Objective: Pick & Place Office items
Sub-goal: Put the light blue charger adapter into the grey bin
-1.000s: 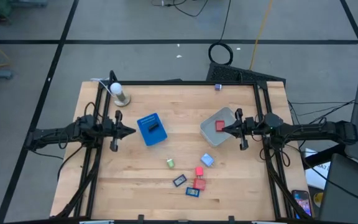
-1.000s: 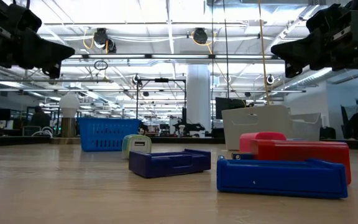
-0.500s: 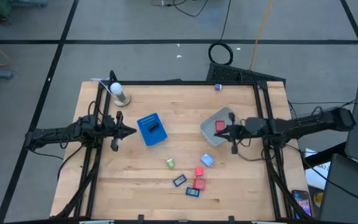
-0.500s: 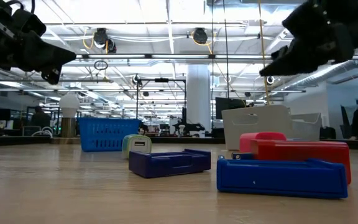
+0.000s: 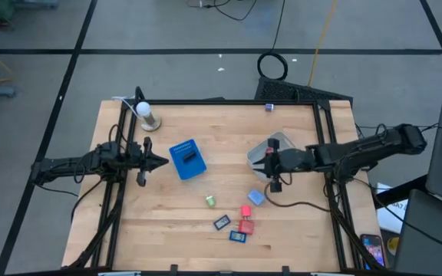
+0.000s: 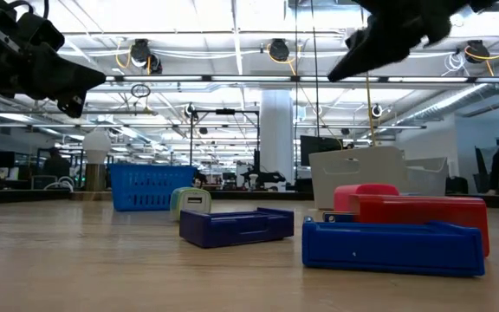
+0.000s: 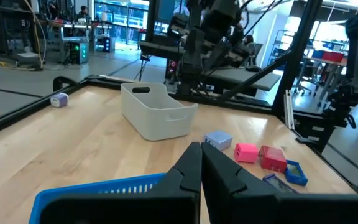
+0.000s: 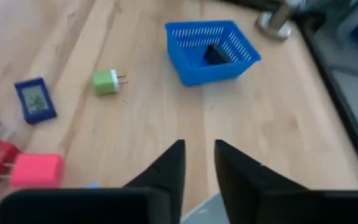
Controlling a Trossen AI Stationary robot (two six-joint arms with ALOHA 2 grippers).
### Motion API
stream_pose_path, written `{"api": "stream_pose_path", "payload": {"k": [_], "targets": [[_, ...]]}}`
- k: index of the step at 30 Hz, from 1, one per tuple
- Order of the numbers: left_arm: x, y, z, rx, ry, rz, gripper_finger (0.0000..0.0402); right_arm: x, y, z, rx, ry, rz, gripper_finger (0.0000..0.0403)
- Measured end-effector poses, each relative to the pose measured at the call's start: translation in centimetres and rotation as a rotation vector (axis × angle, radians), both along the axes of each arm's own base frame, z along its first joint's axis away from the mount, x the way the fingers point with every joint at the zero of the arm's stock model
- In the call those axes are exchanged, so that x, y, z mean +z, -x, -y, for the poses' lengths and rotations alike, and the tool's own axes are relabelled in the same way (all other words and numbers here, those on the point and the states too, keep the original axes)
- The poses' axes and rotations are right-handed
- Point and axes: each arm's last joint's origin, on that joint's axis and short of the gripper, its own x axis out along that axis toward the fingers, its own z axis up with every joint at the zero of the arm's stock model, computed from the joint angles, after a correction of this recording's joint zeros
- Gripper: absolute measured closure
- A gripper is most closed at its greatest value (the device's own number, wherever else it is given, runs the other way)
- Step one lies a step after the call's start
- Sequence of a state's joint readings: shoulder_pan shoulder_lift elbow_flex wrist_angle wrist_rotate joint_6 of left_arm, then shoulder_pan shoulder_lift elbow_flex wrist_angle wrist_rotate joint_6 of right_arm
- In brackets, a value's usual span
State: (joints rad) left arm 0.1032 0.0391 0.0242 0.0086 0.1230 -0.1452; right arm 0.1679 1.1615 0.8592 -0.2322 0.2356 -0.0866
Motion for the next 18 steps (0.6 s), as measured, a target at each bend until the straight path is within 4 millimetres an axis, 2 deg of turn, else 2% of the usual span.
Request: {"api": "stream_pose_path", "payload": {"k": [2, 6, 9, 14, 18], "targets": [[0.0, 0.0, 0.0, 0.000, 0.000, 0.000, 0.0399, 0.3, -0.6, -0.4, -0.014, -0.024, -0.098, 0.0292], [0.0, 0.0, 0.0, 0.001, -0.001, 0.000, 0.0386, -1.0, -2.1, -1.5, 0.056, -0.016, -0.295, 0.0250], [0.0, 0.0, 0.0, 0.001, -0.001, 0.000, 0.0382, -1.6, -3.2, -2.6, 0.149, 0.003, -0.327, 0.0221], [0.0, 0.0, 0.0, 0.001, -0.002, 0.000, 0.0392, -2.7, -4.4, -3.9, 0.183, -0.008, -0.368, 0.0179], [0.0, 0.0, 0.0, 0.001, -0.002, 0.000, 0.0399, -3.7, -5.0, -4.9, 0.285, -0.040, -0.384, 0.0149]]}}
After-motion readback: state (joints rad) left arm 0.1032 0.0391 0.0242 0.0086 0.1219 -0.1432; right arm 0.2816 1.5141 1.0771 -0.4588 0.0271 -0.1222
